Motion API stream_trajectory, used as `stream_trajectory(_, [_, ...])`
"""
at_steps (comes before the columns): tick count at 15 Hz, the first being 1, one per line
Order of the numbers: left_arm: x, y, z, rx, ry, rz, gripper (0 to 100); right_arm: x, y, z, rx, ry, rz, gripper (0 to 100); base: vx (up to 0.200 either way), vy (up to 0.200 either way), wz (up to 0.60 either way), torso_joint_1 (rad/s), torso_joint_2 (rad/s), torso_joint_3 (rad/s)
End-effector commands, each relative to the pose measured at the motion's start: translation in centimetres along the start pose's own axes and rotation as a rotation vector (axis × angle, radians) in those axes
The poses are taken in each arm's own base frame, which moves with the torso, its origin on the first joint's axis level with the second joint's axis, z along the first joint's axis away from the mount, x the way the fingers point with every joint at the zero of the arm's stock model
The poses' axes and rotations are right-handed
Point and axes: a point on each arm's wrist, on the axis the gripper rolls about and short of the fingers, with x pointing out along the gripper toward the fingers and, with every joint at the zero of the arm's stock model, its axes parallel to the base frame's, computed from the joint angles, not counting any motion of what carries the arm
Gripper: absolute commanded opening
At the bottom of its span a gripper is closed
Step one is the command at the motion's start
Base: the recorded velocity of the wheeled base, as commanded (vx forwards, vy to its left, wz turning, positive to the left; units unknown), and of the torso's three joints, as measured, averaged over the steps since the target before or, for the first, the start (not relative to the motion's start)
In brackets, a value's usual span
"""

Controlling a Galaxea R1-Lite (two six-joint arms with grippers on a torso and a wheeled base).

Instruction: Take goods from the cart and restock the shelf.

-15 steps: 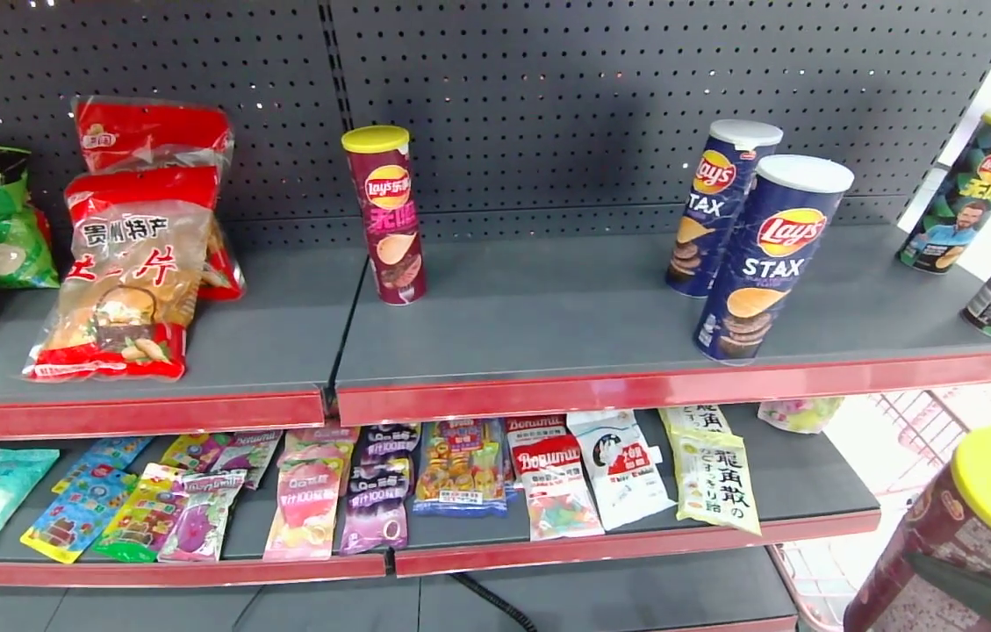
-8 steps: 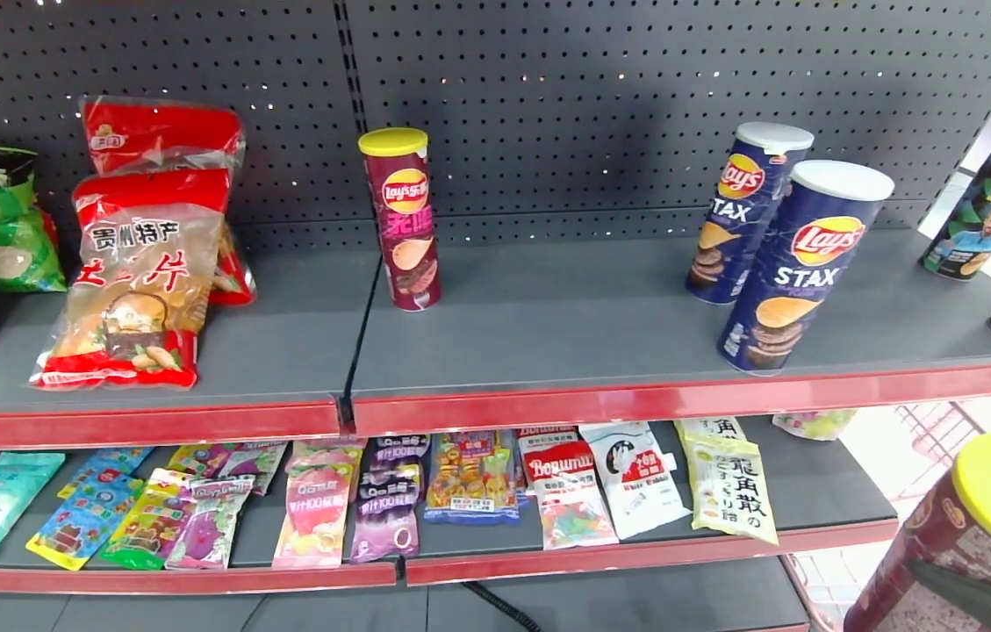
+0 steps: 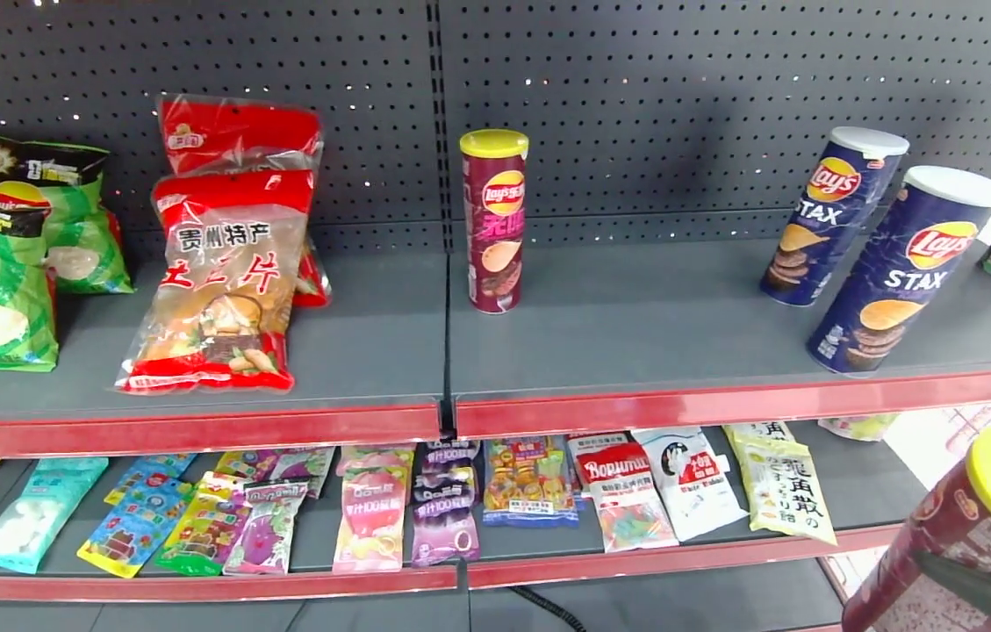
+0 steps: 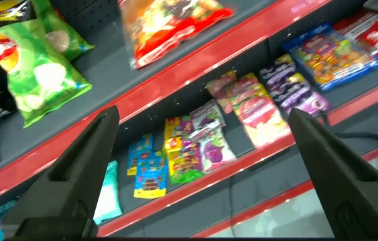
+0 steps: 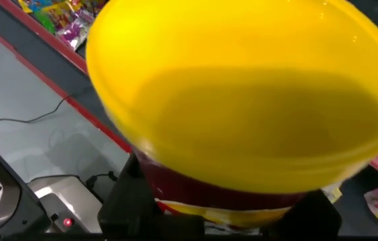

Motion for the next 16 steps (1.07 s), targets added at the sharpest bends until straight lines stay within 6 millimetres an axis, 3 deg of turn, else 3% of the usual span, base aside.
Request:
stream_trajectory(1, [-0.05,0.03,0.04,0.008,-0.004,0.002,100,0.02,-0.03,0.2,0.001,-0.018,0.001,0,0.0,0.0,0.0,0.0,0.0,0.0])
stream_trajectory(4, [-0.03,0.02,0.03,0.01,-0.001,0.003,100,-0.08,0.13,0.77,-0.008,-0.051,0.045,0,0.0,0.0,0.0,0.0,0.0,0.0])
stream_trajectory(12, [0.0,0.02,0.06,0.01,-0.002,0.0,100,-0.04,0.15,0.99,-0.011,-0.057,0.055,0,0.2,0.0,0.0,-0.001,0.0,0.004])
stream_trajectory(16, [0.3,0.09,0.37,0.015,0.009,-0.015,100,0.02,0.14,1.03,-0.012,-0.055,0.055,0,0.0,0.0,0.0,0.0,0.0,0.0])
